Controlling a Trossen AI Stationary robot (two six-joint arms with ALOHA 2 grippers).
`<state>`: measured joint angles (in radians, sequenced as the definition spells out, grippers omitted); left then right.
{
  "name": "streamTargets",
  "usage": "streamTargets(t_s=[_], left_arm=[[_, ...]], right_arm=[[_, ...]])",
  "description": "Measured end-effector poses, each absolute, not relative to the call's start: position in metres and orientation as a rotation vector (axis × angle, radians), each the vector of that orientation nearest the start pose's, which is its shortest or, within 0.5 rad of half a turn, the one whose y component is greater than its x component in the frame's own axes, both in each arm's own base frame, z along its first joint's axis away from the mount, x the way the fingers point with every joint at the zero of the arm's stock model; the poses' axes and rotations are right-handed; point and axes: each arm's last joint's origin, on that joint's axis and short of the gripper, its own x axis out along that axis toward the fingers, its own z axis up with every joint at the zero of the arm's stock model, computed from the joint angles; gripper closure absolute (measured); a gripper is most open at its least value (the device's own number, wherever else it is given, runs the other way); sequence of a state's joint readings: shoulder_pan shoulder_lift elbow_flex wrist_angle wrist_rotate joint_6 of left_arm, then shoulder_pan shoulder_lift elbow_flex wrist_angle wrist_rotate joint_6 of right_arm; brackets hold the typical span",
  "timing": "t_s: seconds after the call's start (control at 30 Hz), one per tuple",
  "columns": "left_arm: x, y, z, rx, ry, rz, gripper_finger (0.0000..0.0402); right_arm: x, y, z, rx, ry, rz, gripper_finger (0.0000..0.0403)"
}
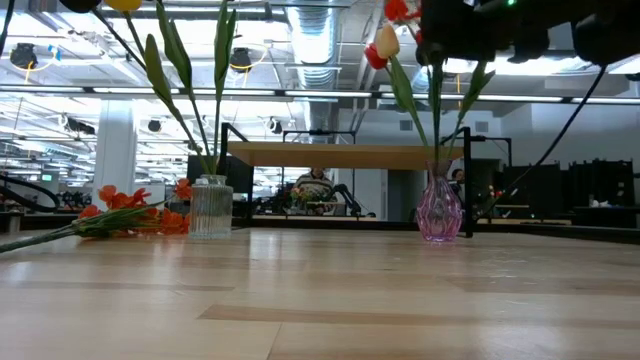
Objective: Pick and place flowers into a vace then onto a shelf
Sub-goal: Put the right red flower into the purple vase, then put the red flower into the transparent vase
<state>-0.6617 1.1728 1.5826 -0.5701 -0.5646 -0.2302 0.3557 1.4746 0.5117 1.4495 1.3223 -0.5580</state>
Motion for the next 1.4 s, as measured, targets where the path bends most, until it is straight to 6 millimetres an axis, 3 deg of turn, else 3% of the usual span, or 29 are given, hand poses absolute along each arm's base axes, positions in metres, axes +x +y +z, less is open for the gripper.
streamTargets(t_s=[0.2, 0.37, 0.8, 1.4], left_arm=[[0.175, -0.116, 0.485, -0.139, 0.141, -0.081, 0.0176], [0.175, -0.117, 0.485, -0.143, 0.137, -0.081, 0.0176], [0.175, -0.117, 0.486, -0.156, 0.136, -0.081, 0.0176], [0.175, -0.117, 0.486, -0.162, 0.132, -0.081, 0.0176]], right_arm=[[0.243, 0.080, 0.244, -0.164, -0.007, -1.003, 0.0186], [0.240, 0.091, 0.250, -0.151, -0.009, -0.973, 0.0160], [0.238, 0.098, 0.246, -0.183, 0.037, -0.971, 0.0159], [0.217, 0.137, 0.242, -0.277, 0.133, -0.889, 0.0158]])
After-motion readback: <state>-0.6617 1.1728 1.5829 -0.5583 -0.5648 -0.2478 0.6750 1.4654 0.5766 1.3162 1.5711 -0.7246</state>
